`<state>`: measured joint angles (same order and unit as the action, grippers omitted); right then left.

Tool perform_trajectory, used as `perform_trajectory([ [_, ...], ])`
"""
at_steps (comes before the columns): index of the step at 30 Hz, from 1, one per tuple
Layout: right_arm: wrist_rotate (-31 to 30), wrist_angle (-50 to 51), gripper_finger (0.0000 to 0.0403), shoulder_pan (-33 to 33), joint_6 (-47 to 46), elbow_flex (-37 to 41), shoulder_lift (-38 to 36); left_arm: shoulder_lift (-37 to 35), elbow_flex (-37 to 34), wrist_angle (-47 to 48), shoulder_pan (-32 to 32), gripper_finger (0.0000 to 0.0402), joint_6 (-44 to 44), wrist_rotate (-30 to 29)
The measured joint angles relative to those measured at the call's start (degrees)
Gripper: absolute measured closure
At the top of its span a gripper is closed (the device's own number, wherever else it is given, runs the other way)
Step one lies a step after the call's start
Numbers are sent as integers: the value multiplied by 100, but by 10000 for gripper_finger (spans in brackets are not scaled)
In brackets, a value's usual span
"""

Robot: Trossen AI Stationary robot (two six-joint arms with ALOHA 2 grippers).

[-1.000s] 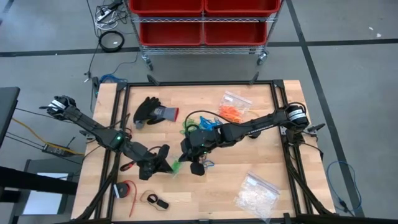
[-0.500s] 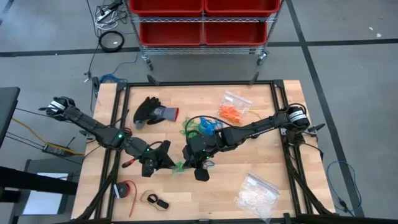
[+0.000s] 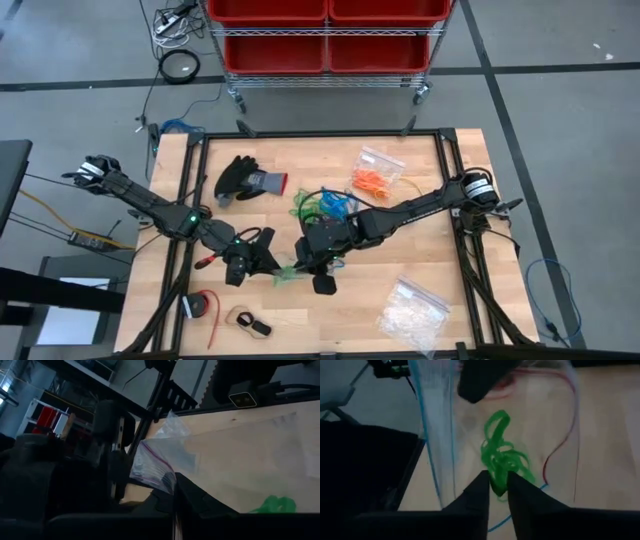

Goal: Sort rubber bands
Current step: Put the green rubber band into the transparent zip bag

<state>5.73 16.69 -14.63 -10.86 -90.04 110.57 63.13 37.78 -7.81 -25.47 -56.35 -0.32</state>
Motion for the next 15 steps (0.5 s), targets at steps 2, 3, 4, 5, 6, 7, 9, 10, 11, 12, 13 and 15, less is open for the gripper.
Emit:
perform_trajectory([
  [2,-42,214,320,6,-72,2,0,0,0,0,0,386,44,-4],
  [3,-106,282,311,5,-93,2,1,0,0,0,0,386,80,-6],
  [4,-176,367,303,1,-112,2,0,0,-5,2,0,386,105,-12],
  [5,-215,453,296,-4,-114,2,-2,0,-7,8,0,386,131,-17],
  [6,-258,490,289,-21,-114,2,-2,0,-9,9,0,386,140,-20],
  [7,-350,506,283,-45,-110,2,-2,0,-9,15,0,386,146,-20],
  [9,-598,487,276,-92,-106,2,-2,0,-9,41,0,386,150,-21],
  [10,-743,473,273,-119,-77,2,-17,0,-9,61,0,386,150,-21],
  [11,-920,471,271,-144,-21,4,-34,0,-11,70,0,386,153,-19],
  [12,-1082,442,270,-168,46,4,-58,0,-11,70,0,386,169,-17],
  [13,-1233,410,269,-192,123,4,-90,0,-11,76,0,386,192,3],
  [15,-1477,326,268,-233,277,4,-161,0,-11,107,0,386,235,96],
])
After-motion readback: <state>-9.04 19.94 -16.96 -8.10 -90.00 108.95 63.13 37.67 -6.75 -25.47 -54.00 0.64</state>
